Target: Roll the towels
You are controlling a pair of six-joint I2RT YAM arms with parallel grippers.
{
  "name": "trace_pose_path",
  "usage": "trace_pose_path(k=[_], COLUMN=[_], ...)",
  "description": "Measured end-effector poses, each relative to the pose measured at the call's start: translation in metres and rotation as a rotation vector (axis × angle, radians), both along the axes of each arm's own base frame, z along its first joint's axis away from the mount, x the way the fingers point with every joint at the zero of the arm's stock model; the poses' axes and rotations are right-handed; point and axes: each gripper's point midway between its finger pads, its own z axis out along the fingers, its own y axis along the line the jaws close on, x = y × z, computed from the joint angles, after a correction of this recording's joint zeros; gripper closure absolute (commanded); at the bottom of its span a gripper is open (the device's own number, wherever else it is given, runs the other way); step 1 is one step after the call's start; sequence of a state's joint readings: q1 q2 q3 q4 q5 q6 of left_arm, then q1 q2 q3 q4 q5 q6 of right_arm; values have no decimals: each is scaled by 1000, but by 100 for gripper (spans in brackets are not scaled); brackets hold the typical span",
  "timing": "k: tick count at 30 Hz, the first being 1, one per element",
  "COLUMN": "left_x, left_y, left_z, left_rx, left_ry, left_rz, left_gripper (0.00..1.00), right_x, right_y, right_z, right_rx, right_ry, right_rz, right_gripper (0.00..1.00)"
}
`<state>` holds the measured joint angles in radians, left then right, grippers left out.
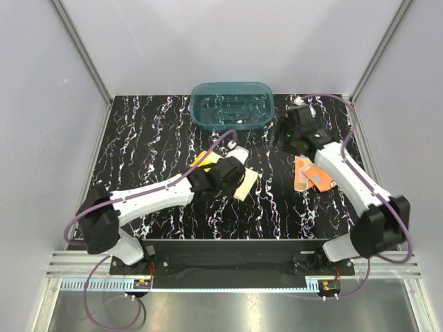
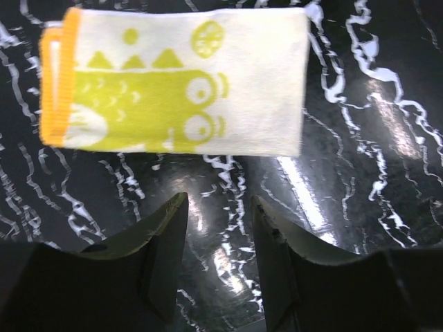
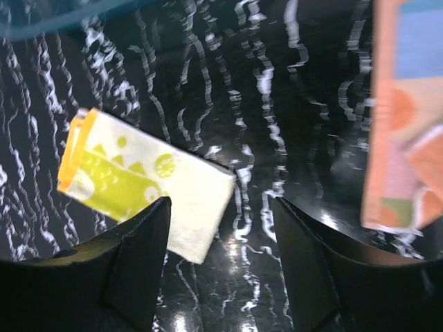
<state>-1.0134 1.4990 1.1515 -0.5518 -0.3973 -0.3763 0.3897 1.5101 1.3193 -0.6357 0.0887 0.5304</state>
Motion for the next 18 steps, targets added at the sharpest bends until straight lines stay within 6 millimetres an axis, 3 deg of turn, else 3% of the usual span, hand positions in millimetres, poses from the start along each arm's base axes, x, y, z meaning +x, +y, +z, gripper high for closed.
trace_pose_path(k=[3, 8, 11, 15, 18], left_x=[-6, -16, -19, -20, -19], left_y=[-17, -43, -57, -68, -72], left_z=[-15, -58, -75, -84, -85], left_rx=[10, 87, 118, 122, 113], left_ry=[22, 85, 111, 120, 115], left_rz=[-55, -147, -184, -207, -212], left_gripper=[50, 44, 41, 33, 32], right_x=[-14, -60, -78, -80, -81], right_y=[-36, -96, -102, -101, -101], right_z=[11, -25, -34, -32, -33], right_rx=[-9, -32, -41, -33, -31], right_ry=[-47, 28, 63, 61, 63], right_rz=[-83, -219, -227, -223, -220], right_gripper=[29, 27, 26, 26, 27])
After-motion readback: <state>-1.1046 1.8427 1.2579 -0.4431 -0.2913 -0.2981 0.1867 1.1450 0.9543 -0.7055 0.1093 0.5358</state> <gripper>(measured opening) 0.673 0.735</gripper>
